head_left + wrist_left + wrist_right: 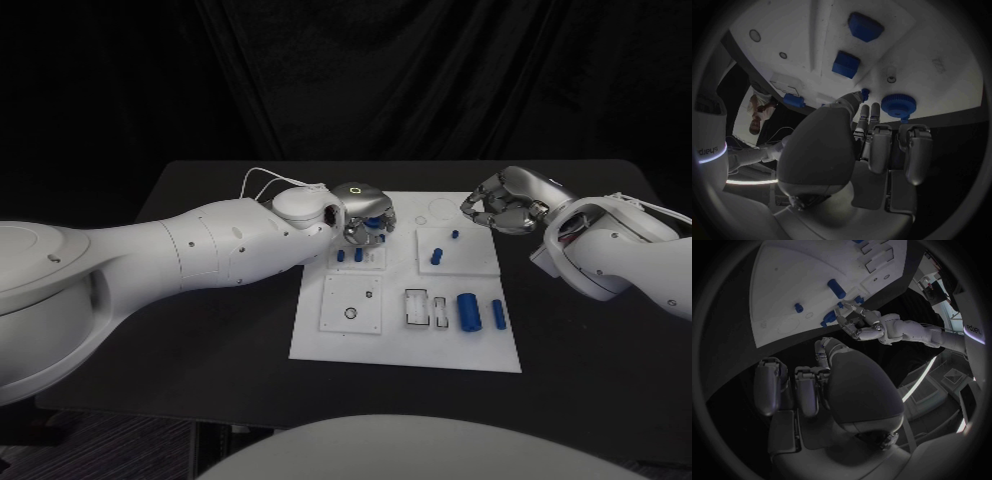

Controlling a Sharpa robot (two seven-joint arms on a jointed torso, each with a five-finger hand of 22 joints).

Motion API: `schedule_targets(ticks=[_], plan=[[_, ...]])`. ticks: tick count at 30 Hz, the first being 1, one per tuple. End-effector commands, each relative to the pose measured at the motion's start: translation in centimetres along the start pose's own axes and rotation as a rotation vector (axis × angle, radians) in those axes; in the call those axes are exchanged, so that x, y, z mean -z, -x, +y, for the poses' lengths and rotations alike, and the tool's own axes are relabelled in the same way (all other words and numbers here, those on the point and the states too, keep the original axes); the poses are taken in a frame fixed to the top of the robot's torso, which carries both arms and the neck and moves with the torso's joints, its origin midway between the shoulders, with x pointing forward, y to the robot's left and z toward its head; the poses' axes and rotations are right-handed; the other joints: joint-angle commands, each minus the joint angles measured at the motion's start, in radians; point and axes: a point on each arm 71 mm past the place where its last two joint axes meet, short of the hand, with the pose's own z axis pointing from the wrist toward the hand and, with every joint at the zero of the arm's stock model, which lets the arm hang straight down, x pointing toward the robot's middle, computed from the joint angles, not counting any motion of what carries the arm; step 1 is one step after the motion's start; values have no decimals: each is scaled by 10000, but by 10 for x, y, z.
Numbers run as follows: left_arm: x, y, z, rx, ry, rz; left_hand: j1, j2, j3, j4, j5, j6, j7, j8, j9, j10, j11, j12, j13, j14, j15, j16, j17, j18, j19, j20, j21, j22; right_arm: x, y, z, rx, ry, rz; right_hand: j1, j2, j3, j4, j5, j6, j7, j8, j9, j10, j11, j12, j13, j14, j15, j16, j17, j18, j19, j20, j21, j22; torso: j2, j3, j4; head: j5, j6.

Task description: Assemble the parts on the task board

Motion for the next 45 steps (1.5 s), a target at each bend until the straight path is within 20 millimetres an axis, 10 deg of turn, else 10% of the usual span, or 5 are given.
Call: schedule_targets(ticks=[1,45], plan=[[-1,-3,-2,-38,-140,238,17,105,48,-84,45,90,4,37,-28,135,-12,101,-9,320,-43,-35,654,-89,439,-8,-57,2361,0,0,-1,7,-113,-24,-5,48,52,1,61,53,-6,31,12,1022,-67,27,2634,1033,-59,25,2635,115,3,-13,-55,1963,4,16,-21,17,0],[20,-2,3,-10,-414,-1189,5,450,433,-639,189,1327,42,416,16,1865,-460,-116,-480,382,-432,-17,722,-114,517,-391,-23,2395,2,0,-4,25,-244,84,-9,49,58,-3,62,46,-5,28,11,1022,-68,27,2634,1033,-61,25,2635,117,-1,-16,-62,1961,8,7,-2,7,0]])
